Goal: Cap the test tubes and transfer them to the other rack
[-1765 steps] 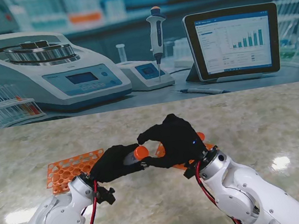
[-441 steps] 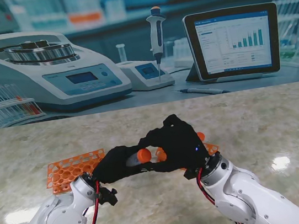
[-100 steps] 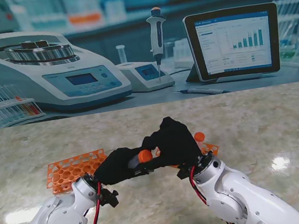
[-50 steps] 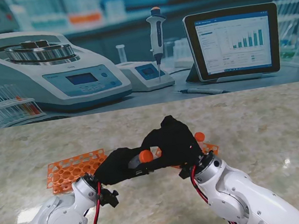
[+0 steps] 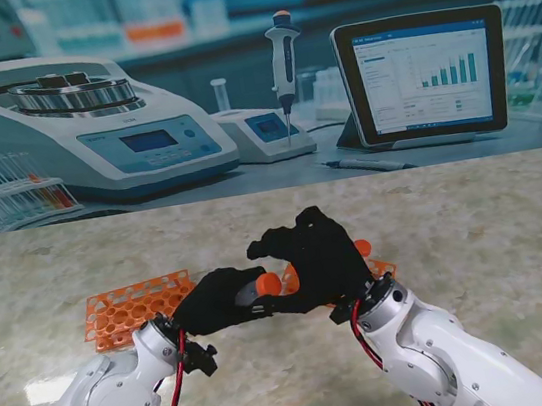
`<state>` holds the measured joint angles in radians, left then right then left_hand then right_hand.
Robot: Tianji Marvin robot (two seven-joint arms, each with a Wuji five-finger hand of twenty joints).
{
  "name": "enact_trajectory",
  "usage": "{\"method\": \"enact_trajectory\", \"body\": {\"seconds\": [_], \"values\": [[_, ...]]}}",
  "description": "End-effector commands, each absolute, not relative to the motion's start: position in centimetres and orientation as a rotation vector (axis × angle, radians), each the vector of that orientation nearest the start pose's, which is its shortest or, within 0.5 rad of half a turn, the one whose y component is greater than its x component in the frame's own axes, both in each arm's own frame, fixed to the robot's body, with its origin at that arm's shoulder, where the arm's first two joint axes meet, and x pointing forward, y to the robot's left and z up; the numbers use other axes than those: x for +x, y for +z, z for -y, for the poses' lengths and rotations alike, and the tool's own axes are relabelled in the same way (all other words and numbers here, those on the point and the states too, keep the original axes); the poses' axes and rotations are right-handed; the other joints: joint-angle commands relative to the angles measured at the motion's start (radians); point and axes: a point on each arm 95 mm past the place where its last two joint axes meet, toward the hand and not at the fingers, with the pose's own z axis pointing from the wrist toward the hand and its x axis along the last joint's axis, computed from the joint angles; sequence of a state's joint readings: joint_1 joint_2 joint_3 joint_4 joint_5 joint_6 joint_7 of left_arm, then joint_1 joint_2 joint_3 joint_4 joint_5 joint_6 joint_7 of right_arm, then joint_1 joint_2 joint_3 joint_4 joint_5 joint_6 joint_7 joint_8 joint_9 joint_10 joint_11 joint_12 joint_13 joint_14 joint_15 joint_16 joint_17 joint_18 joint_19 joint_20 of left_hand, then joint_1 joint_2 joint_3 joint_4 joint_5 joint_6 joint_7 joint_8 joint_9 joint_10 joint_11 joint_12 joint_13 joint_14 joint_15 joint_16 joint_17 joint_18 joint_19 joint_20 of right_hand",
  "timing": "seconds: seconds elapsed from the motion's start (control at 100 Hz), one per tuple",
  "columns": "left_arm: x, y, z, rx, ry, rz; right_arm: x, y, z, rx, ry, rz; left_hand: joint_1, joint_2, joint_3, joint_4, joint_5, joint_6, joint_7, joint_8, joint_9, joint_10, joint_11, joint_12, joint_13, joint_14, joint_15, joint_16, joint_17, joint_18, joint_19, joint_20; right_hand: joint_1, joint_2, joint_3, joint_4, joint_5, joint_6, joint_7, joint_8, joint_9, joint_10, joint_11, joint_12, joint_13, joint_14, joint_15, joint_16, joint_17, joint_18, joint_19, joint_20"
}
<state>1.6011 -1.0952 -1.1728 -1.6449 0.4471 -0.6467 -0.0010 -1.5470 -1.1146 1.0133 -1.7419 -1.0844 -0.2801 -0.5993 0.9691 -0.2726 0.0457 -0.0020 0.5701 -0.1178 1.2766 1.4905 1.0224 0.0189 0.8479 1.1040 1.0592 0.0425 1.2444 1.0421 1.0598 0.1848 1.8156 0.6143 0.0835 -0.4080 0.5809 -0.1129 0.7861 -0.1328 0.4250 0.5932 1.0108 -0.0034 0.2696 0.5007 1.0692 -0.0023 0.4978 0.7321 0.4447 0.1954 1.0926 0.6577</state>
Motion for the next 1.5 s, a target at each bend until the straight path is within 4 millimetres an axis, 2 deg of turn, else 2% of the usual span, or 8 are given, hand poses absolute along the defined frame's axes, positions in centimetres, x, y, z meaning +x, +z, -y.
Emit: {"method": "enact_trajectory", "body": {"seconds": [0.0, 0.35, 0.56, 0.81, 1.03, 1.32, 1.45, 1.49], "values": [[35.3, -29.1, 6.0, -1.162, -2.505, -1.486, 34.1, -24.4, -10.4, 0.567, 2.226, -1.15, 0.036, 0.049, 0.011, -0.009, 0.013, -0.076, 0.052, 0.052, -0.004, -0.036, 0.0, -0.005, 0.024, -0.039, 0.022, 0.016, 0.025, -0.114, 0.157, 0.018, -0.036, 0.04, 0.04, -0.014, -0.056, 0.024, -0.024, -0.019, -0.046, 0.014, -0.021, -0.015, -0.034, 0.015, -0.033, -0.006, -0.03, 0.015, -0.015, 0.0], [35.3, -29.1, 5.9, -1.164, -2.504, -1.486, 33.6, -24.1, -10.2, 0.553, 2.241, -1.132, 0.035, 0.049, 0.011, -0.01, 0.014, -0.077, 0.052, 0.051, -0.004, -0.036, 0.0, -0.005, 0.024, -0.039, 0.022, 0.016, 0.024, -0.112, 0.156, 0.017, -0.058, 0.054, 0.046, -0.014, -0.069, 0.028, -0.028, -0.04, -0.07, 0.017, -0.027, -0.032, -0.056, 0.019, -0.045, -0.012, -0.05, 0.018, -0.024, 0.004], [35.3, -29.1, 5.9, -1.164, -2.504, -1.484, 33.3, -24.0, -9.9, 0.523, 2.233, -1.111, 0.036, 0.049, 0.011, -0.009, 0.014, -0.076, 0.052, 0.051, -0.004, -0.035, 0.0, -0.005, 0.024, -0.039, 0.022, 0.016, 0.024, -0.11, 0.156, 0.017, -0.031, 0.028, 0.053, -0.013, -0.061, 0.025, -0.016, -0.042, -0.062, 0.011, -0.019, -0.034, -0.053, 0.016, -0.04, -0.011, -0.045, 0.017, -0.02, 0.009], [35.3, -29.1, 5.9, -1.163, -2.503, -1.486, 32.8, -24.0, -9.6, 0.48, 2.211, -1.099, 0.036, 0.049, 0.011, -0.01, 0.014, -0.076, 0.053, 0.051, -0.004, -0.035, 0.0, -0.005, 0.024, -0.039, 0.022, 0.016, 0.024, -0.109, 0.156, 0.017, 0.084, -0.088, 0.072, -0.007, -0.031, 0.014, 0.03, -0.015, -0.031, 0.003, 0.023, -0.006, -0.044, 0.005, -0.032, -0.009, -0.036, 0.017, -0.014, 0.015], [35.3, -29.1, 5.9, -1.164, -2.503, -1.485, 32.7, -24.0, -9.5, 0.446, 2.201, -1.084, 0.036, 0.049, 0.011, -0.009, 0.013, -0.076, 0.052, 0.051, -0.004, -0.035, 0.0, -0.005, 0.024, -0.039, 0.022, 0.016, 0.024, -0.107, 0.154, 0.016, 0.197, -0.175, 0.066, 0.0, 0.001, -0.009, 0.089, 0.057, 0.005, -0.012, 0.081, 0.06, -0.024, -0.007, -0.017, -0.001, -0.02, 0.013, -0.003, 0.022], [35.4, -29.1, 5.9, -1.167, -2.502, -1.486, 32.7, -24.0, -9.6, 0.424, 2.199, -1.066, 0.035, 0.05, 0.011, -0.01, 0.013, -0.076, 0.052, 0.052, -0.005, -0.036, 0.0, -0.005, 0.024, -0.039, 0.022, 0.016, 0.024, -0.107, 0.154, 0.015, 0.334, -0.212, 0.027, 0.01, 0.047, -0.051, 0.15, 0.153, 0.062, -0.029, 0.146, 0.131, 0.022, -0.021, 0.012, 0.01, 0.0, 0.008, 0.015, 0.028], [35.4, -29.1, 5.9, -1.166, -2.503, -1.487, 32.7, -24.0, -9.5, 0.417, 2.197, -1.062, 0.037, 0.048, 0.011, -0.009, 0.014, -0.076, 0.053, 0.052, -0.005, -0.035, 0.0, -0.005, 0.024, -0.039, 0.022, 0.016, 0.024, -0.108, 0.154, 0.015, 0.407, -0.2, -0.031, 0.02, 0.067, -0.065, 0.163, 0.185, 0.087, -0.035, 0.157, 0.148, 0.041, -0.024, 0.025, 0.014, 0.008, 0.007, 0.022, 0.028], [35.4, -29.1, 5.9, -1.166, -2.503, -1.487, 32.7, -24.0, -9.5, 0.416, 2.196, -1.061, 0.037, 0.049, 0.011, -0.009, 0.014, -0.075, 0.052, 0.052, -0.005, -0.035, 0.0, -0.005, 0.024, -0.039, 0.022, 0.016, 0.024, -0.108, 0.154, 0.015, 0.439, -0.192, -0.072, 0.002, 0.069, -0.074, 0.168, 0.18, 0.093, -0.038, 0.159, 0.151, 0.046, -0.025, 0.03, 0.015, 0.011, 0.003, 0.024, 0.027]]}}
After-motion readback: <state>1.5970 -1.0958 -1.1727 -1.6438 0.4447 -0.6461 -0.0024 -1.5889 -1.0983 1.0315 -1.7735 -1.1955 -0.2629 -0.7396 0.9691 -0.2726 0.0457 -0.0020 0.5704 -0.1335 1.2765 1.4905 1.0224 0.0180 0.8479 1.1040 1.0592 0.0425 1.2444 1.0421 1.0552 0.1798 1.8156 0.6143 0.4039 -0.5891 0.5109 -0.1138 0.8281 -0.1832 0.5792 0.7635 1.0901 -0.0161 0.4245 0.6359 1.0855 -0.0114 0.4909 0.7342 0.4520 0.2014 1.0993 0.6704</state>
